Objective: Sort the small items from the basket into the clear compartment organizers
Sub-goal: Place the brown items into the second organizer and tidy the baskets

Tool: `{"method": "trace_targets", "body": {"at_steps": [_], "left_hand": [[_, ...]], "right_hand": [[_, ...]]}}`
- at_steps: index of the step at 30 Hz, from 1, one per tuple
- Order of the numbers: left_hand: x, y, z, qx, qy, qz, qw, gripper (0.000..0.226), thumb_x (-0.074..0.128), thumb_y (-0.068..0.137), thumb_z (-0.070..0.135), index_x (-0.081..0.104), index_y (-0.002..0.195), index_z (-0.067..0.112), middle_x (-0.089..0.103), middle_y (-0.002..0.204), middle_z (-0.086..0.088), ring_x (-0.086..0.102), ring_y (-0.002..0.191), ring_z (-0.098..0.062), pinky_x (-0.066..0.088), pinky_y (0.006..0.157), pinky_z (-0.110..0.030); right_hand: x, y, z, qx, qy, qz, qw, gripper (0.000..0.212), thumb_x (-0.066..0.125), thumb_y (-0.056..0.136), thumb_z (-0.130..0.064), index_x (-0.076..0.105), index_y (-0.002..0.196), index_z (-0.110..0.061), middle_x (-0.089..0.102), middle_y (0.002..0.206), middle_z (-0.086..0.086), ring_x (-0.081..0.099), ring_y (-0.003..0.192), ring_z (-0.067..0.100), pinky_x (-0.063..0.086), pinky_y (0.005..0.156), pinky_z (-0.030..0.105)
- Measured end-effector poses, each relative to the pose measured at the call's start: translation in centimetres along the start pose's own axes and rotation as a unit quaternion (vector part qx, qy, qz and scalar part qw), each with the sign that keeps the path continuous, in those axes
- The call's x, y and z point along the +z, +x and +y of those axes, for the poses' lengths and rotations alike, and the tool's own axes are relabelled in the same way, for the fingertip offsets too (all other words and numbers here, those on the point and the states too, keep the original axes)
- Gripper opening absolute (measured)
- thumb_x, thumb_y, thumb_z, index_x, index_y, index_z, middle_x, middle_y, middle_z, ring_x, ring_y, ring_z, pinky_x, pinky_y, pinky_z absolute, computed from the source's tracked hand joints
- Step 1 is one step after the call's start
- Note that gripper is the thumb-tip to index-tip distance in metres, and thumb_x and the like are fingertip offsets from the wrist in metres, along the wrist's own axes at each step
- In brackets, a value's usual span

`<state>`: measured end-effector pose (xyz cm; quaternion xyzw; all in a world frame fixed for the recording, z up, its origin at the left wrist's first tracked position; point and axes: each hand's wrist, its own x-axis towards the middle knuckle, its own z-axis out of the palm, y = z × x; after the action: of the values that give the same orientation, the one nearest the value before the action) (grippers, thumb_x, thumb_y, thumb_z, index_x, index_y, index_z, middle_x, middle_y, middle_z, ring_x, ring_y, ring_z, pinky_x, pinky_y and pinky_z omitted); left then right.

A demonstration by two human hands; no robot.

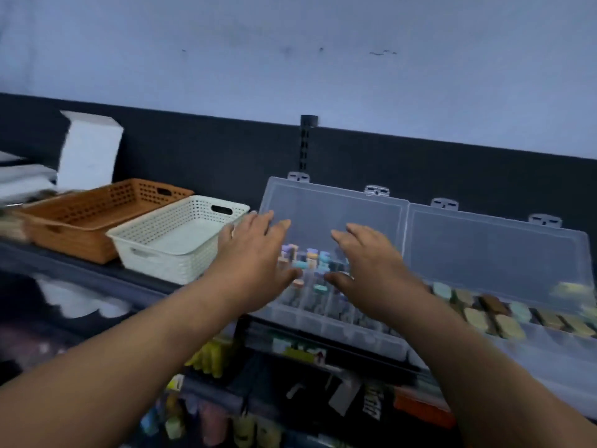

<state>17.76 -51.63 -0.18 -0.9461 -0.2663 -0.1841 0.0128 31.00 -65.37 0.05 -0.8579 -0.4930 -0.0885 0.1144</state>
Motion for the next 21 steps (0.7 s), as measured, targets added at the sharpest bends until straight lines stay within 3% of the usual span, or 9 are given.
{"method": "trace_targets", "body": {"at_steps": [8, 14, 21], "left_hand": [[-4.6, -8.2, -16.5, -0.081, 0.091, 0.007, 0.993, 0.084, 0.045, 0.085, 0.066, 0.009, 0.15, 0.028, 0.004, 0.16, -0.003, 0.001, 0.146, -0.025, 0.007, 0.116, -0.05], [-7.2, -13.2, -26.1, -0.142, 0.086, -0.008, 0.986, 0.084, 0.044, 0.085, 0.066, 0.006, 0.15, 0.029, 0.003, 0.161, -0.001, 0.0, 0.147, -0.022, 0.006, 0.118, -0.052], [-7.9, -15.1, -34.2, -0.202, 0.075, 0.0, 0.976, 0.085, 0.048, 0.085, 0.064, 0.008, 0.151, 0.027, 0.01, 0.159, -0.001, 0.008, 0.146, -0.022, 0.012, 0.118, -0.046]], "right_hand": [[3.4, 2.8, -15.6, -0.089, 0.016, 0.014, 0.996, 0.077, 0.058, 0.089, -0.049, 0.02, 0.152, -0.025, 0.014, 0.16, 0.003, 0.013, 0.146, 0.023, 0.016, 0.117, 0.037], [5.2, 5.2, -26.8, -0.146, 0.054, -0.018, 0.988, 0.077, 0.056, 0.09, -0.048, 0.016, 0.152, -0.027, 0.01, 0.161, 0.0, 0.008, 0.147, 0.02, 0.011, 0.119, 0.039], [6.6, 9.6, -35.1, -0.194, 0.077, -0.06, 0.976, 0.077, 0.055, 0.091, -0.049, 0.015, 0.153, -0.027, 0.009, 0.161, -0.003, 0.008, 0.147, 0.019, 0.011, 0.119, 0.037]]}}
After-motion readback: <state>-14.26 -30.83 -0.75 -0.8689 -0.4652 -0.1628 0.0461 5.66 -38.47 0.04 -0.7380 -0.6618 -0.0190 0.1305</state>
